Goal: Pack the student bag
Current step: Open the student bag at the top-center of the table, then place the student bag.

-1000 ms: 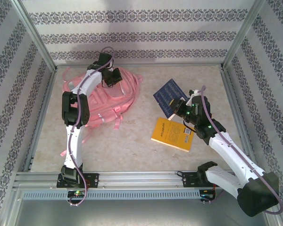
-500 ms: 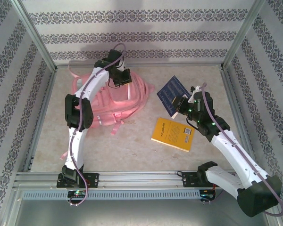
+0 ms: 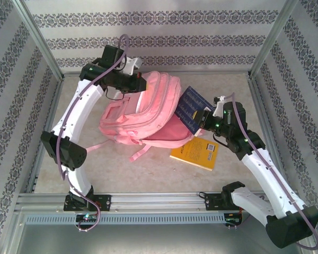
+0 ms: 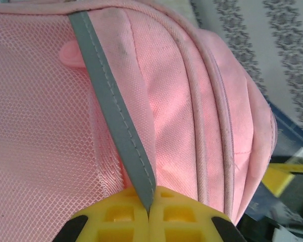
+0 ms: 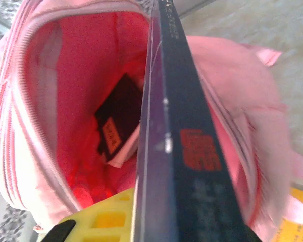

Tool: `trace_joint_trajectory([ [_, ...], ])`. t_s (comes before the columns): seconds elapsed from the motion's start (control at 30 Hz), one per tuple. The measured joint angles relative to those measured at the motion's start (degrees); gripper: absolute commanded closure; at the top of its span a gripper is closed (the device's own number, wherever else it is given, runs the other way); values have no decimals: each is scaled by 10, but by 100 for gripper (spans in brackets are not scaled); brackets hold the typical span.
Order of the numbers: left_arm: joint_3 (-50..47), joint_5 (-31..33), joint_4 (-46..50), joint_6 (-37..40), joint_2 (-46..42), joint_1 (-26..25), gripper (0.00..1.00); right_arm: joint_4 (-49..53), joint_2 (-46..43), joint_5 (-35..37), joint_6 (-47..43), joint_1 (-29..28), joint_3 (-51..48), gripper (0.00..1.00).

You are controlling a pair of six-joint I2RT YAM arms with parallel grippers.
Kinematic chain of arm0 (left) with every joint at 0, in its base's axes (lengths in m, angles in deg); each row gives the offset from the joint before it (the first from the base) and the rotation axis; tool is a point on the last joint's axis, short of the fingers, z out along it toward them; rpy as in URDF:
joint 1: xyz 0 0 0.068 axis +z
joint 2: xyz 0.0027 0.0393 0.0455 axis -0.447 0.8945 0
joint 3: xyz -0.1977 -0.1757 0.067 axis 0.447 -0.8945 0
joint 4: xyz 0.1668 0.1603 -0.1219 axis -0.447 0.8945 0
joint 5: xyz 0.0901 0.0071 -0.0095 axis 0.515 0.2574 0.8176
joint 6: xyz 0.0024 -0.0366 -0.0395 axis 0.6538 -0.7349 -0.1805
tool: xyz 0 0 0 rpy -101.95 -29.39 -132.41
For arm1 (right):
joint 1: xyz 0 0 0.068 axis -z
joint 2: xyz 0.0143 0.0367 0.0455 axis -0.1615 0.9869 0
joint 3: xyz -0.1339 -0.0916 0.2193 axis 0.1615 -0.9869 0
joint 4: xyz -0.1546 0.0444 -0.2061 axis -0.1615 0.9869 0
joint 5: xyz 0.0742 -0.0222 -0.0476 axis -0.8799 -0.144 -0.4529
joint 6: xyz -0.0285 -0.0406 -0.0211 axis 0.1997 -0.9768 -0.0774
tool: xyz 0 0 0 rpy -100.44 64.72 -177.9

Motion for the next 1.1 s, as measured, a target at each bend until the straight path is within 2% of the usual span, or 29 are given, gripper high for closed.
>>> trace_joint_trajectory([
  [0.13,-34,-78,-10,-1,-14,31,100,-14,0,-51,9,-21,-15,100],
  [0.27,-34,-130,-31,-10,-11,40,100,-44,18,-98,26,-49,-19,100],
  [0.5,-35,-170,-59,-20,-7,40,100,-131,89,-138,100,-73,-23,100],
  [0.7,-36,-188,-69,-23,-7,40,100,-187,209,-138,161,-96,-6,100],
  [0.97,-45,-205,-77,-25,-7,40,100,-206,369,-110,185,-121,91,100],
  [1.1,-45,-205,-83,-29,-7,40,100,-204,425,-83,194,-151,144,90],
])
